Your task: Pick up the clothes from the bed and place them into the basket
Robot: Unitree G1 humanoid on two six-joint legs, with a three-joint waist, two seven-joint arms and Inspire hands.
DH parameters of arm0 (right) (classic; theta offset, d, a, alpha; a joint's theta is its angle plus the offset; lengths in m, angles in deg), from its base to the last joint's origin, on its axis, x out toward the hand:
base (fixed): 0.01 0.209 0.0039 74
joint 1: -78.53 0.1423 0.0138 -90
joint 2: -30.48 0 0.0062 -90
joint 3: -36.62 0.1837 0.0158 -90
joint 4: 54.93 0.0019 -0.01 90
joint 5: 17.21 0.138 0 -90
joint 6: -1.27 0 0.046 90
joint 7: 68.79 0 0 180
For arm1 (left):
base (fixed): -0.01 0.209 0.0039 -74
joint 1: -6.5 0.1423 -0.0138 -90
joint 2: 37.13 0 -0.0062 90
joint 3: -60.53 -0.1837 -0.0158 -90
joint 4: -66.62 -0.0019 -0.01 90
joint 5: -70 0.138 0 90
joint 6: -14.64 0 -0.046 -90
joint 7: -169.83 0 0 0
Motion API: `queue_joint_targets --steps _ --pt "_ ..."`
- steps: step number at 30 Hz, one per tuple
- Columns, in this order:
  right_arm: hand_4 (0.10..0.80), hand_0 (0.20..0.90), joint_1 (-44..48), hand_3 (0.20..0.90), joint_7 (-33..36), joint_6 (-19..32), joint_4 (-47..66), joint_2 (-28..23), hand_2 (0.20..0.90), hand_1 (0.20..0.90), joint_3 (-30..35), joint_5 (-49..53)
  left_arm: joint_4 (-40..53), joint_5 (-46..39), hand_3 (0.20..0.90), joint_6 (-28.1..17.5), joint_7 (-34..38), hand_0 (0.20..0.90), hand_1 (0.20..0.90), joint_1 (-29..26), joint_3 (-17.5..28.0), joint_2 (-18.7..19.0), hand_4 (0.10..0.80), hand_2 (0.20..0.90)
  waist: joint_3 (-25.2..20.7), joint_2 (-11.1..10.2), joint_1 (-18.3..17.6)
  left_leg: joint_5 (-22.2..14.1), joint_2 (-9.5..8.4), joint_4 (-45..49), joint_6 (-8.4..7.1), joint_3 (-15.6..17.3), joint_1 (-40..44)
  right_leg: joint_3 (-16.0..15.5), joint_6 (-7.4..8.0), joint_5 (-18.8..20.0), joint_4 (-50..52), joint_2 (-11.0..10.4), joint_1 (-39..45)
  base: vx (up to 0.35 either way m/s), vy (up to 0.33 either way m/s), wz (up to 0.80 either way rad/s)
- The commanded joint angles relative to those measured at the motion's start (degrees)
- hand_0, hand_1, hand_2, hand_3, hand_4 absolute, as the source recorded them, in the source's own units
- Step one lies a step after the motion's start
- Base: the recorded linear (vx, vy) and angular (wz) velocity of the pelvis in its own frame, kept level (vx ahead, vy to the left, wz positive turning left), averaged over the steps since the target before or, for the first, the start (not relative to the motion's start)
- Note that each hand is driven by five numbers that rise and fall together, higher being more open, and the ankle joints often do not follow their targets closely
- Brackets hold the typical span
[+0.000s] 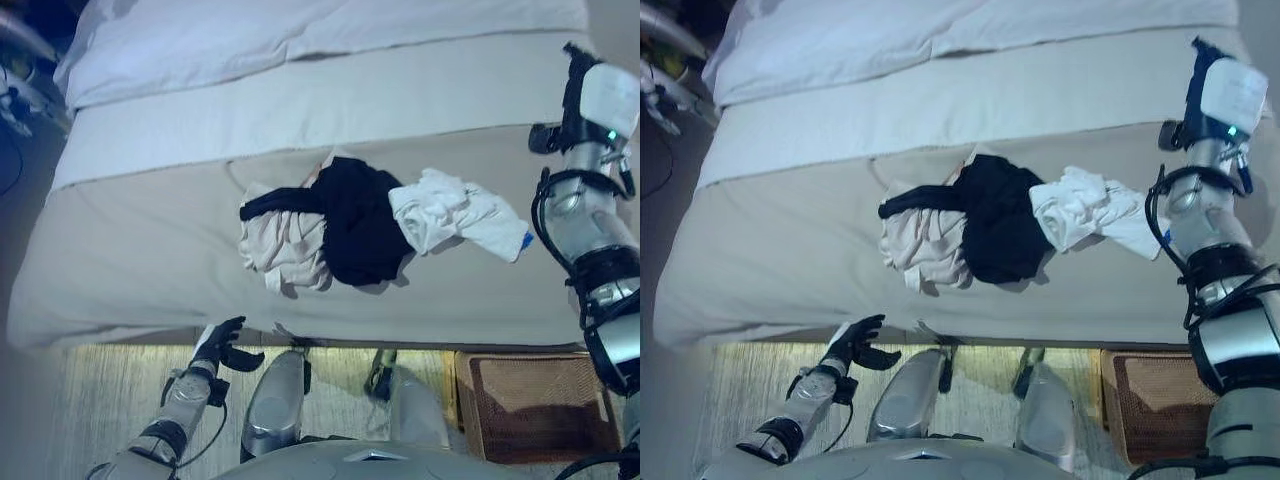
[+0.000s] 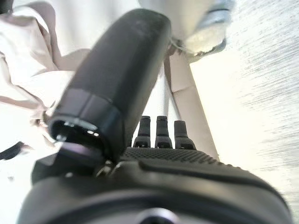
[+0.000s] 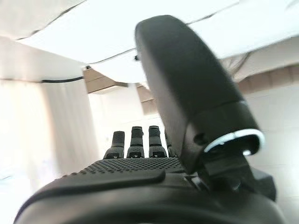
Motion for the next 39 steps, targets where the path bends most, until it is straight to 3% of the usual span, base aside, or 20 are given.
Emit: queue_joint_targets --steps 1,5,11,15,22,30,39 --pt "0.800 0.900 6.11 0.900 0.21 -1.56 2.51 -3.89 0.900 0.900 -3.09 0.38 8.18 -2.73 0.900 -5.86 0.88 0.900 0.900 1.64 -0.81 3.73 0.800 0.900 -2.42 -0.47 1.30 -6.16 -1.93 9.19 2.65 2.39 -3.81 1.43 -2.93 -3.60 6.72 2.77 0.45 -0.115 0.011 0.22" --pt "0.800 0.900 12.24 0.900 -1.63 -3.33 0.14 -5.26 0.900 0.900 -7.16 -0.99 15.85 -4.98 0.900 -8.03 1.89 0.900 0.900 1.39 -2.86 6.45 0.800 0.900 -0.85 0.17 1.81 -8.94 -2.41 18.79 4.11 3.10 -11.19 1.89 -3.85 -6.05 16.49 1.56 -7.57 -0.082 0.033 0.17" --pt "0.800 0.900 17.54 0.900 -2.69 -3.44 -1.61 -6.26 0.900 0.900 -11.22 -2.80 20.26 -6.17 0.900 -11.41 3.32 0.900 0.900 2.41 -3.14 8.36 0.800 0.900 0.00 0.92 2.14 -11.72 -2.37 28.76 5.27 3.37 -18.62 3.36 -4.45 -8.00 24.88 1.56 -15.58 -0.017 0.035 0.00" --pt "0.800 0.900 22.63 0.900 -6.44 -4.32 -2.56 -7.57 0.900 0.900 -15.71 -3.62 21.65 -12.79 0.900 -14.59 2.33 0.900 0.900 2.80 -1.38 9.51 0.800 0.900 0.56 1.69 2.23 -12.90 -1.68 35.84 5.82 3.68 -25.42 4.62 -4.82 -9.50 31.28 1.78 -22.63 -0.034 -0.013 0.08" --pt "0.800 0.900 28.39 0.900 -14.07 -5.94 -8.08 -7.89 0.900 0.900 -21.19 -2.75 24.65 -18.25 0.900 -18.93 -0.55 0.900 0.900 4.66 1.83 10.65 0.800 0.900 0.96 2.14 3.24 -13.72 -1.84 43.40 6.01 3.00 -34.22 5.02 -4.75 -10.21 38.37 1.70 -30.91 -0.005 -0.056 0.00" --pt "0.800 0.900 30.83 0.900 -18.28 -5.93 -10.59 -7.34 0.900 0.900 -24.20 -1.02 26.92 -19.01 0.900 -20.66 -0.76 0.900 0.900 5.50 2.84 11.60 0.800 0.900 1.44 2.16 3.91 -13.52 -2.07 47.72 5.68 2.46 -39.36 4.68 -4.35 -9.89 42.47 0.59 -35.61 0.003 -0.030 0.00" --pt "0.800 0.900 35.43 0.900 -20.99 -2.11 -14.63 -5.37 0.900 0.900 -26.90 3.26 29.37 -21.23 0.900 -24.12 -1.49 0.900 0.900 6.01 2.90 12.34 0.800 0.900 2.25 2.55 5.48 -13.27 -2.95 50.50 5.05 2.10 -43.65 4.56 -3.93 -9.90 45.75 -0.58 -39.83 -0.011 -0.012 0.01"
